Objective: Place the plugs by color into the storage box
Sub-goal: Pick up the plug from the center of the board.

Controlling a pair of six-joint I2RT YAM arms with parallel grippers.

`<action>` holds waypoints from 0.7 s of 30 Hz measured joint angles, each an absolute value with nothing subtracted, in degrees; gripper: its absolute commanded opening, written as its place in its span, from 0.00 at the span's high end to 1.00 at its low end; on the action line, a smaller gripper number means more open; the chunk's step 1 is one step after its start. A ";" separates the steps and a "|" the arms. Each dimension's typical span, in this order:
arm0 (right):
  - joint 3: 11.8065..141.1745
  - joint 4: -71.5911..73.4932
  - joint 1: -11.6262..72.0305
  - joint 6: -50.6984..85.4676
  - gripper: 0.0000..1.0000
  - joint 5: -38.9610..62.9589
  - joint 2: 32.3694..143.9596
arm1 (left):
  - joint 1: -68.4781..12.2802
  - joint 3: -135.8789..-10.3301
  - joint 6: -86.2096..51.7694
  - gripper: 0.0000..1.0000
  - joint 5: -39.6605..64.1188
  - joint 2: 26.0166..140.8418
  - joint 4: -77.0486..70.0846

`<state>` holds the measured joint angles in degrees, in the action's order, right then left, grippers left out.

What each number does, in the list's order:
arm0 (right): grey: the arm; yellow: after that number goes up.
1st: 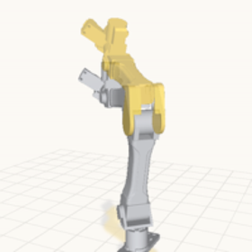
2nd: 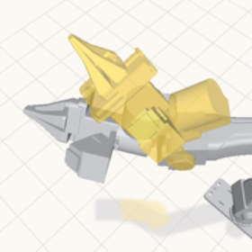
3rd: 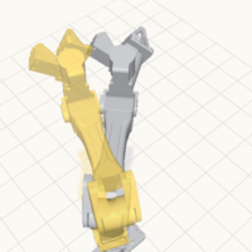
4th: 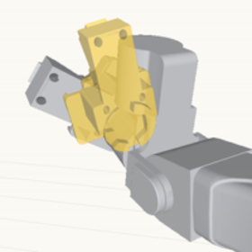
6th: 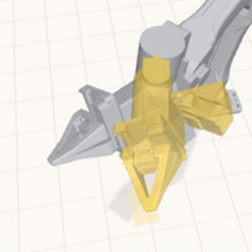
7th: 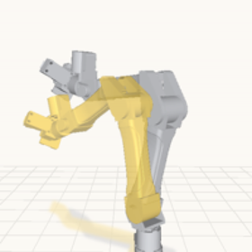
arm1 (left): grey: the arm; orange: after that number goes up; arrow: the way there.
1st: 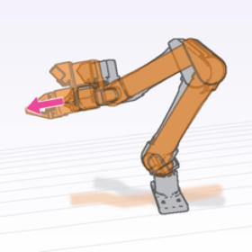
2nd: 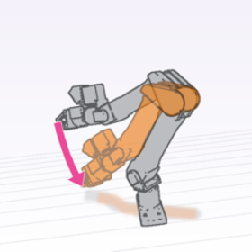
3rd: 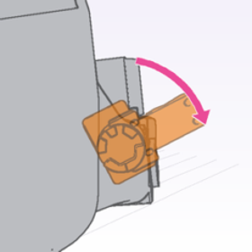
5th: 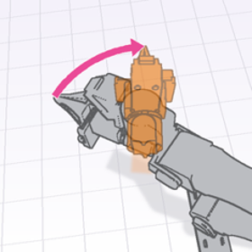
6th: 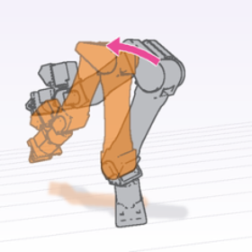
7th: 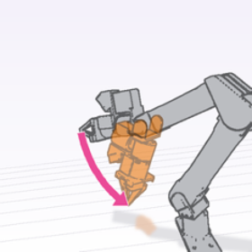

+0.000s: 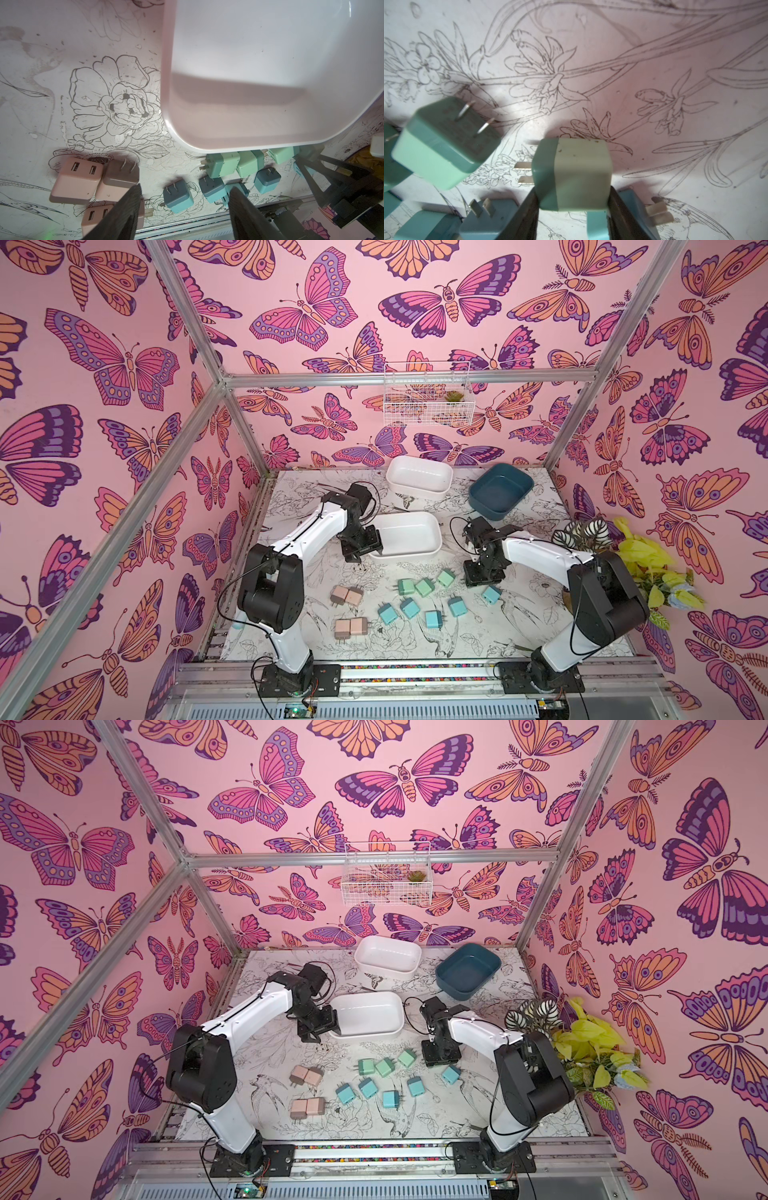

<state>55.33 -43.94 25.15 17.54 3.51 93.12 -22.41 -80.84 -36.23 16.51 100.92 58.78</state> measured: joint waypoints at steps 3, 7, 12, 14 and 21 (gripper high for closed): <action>55.33 -43.97 25.15 17.69 0.59 3.73 93.03 | -22.41 -80.84 -36.03 0.31 16.51 100.92 58.78; 55.35 -44.31 25.15 17.98 0.59 4.05 92.42 | -22.41 -80.68 -35.68 0.31 16.56 100.92 58.76; 56.07 -45.06 25.15 18.17 0.58 4.16 91.77 | -22.41 -80.07 -35.03 0.31 16.58 100.92 58.76; 56.82 -45.30 25.15 18.20 0.58 4.16 91.70 | -22.41 -79.77 -34.92 0.31 16.58 100.92 58.74; 58.52 -45.89 25.15 18.17 0.58 4.16 91.74 | -22.41 -78.61 -34.74 0.31 16.56 99.42 58.78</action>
